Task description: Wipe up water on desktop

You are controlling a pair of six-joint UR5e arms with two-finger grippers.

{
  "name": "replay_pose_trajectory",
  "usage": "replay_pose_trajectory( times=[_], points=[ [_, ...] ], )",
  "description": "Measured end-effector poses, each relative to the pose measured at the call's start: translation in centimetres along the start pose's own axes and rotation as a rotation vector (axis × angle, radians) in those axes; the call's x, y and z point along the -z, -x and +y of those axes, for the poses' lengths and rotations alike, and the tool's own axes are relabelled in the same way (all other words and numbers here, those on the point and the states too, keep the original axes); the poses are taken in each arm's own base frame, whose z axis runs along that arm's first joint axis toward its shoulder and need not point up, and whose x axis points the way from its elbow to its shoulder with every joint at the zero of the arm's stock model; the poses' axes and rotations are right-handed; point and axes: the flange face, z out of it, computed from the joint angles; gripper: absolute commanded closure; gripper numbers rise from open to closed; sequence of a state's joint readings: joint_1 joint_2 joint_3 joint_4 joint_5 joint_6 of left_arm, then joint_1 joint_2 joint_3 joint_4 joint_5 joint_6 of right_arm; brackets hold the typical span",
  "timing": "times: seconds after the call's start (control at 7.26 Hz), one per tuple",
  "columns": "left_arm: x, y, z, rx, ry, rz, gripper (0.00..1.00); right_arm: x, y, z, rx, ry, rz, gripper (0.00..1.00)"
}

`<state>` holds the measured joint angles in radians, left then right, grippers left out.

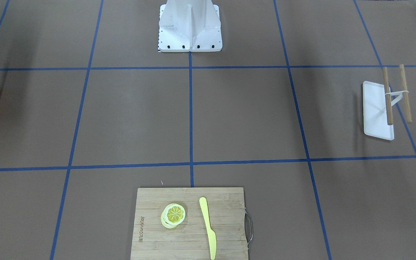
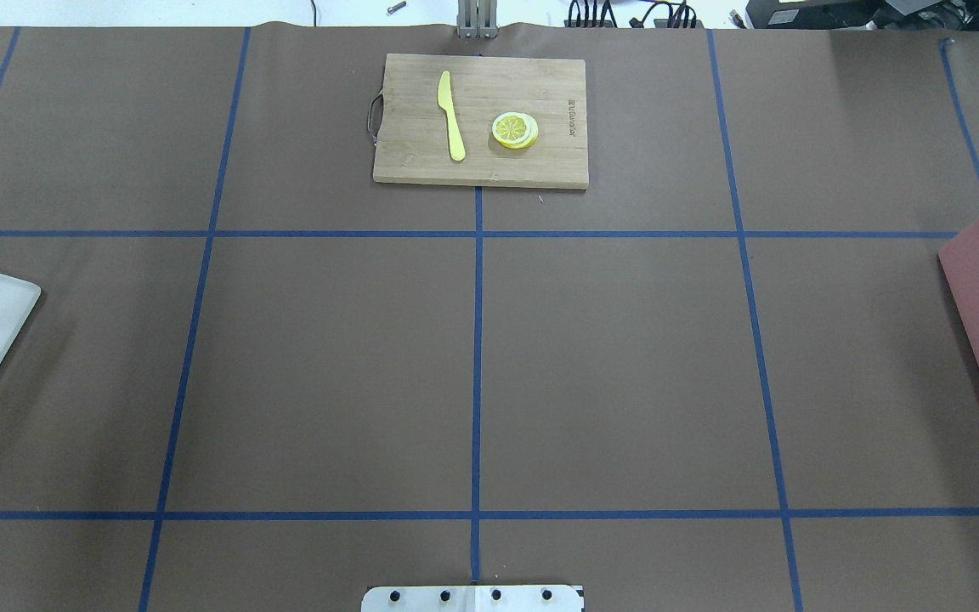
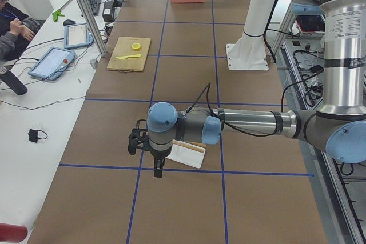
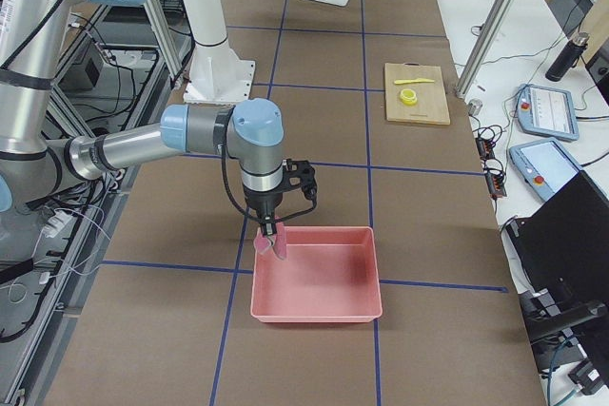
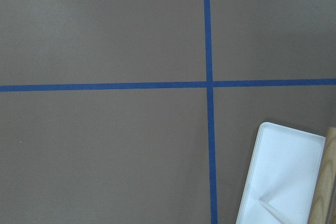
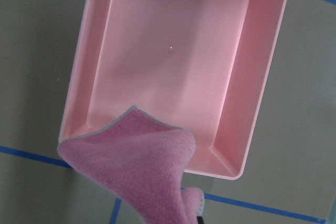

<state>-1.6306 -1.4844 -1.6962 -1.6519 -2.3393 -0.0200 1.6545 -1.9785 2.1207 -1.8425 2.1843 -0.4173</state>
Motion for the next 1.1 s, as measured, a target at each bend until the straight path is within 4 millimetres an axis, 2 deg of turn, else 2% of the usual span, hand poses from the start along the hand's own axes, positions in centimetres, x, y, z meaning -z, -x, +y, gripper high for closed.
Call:
replay_pose_trajectory(
  times=[0.28,0.41,1.1],
  points=[
    [-0.1,0.1,0.0,0.001,0.001,0.0,0.01,-3.0,-2.0,0.6,-0.024,-0.002,-0.006,1.0],
    [-0.1,0.1,0.1,0.001,0.001,0.0,0.01,-3.4,-2.3,0.7,-0.047,-0.004,-0.007,0.02],
    [-0.1,0.1,0.1,0.003,0.003,0.0,0.01,-2.3,-2.1,-1.4,-0.023,-0.045,0.004,0.0]
  ],
)
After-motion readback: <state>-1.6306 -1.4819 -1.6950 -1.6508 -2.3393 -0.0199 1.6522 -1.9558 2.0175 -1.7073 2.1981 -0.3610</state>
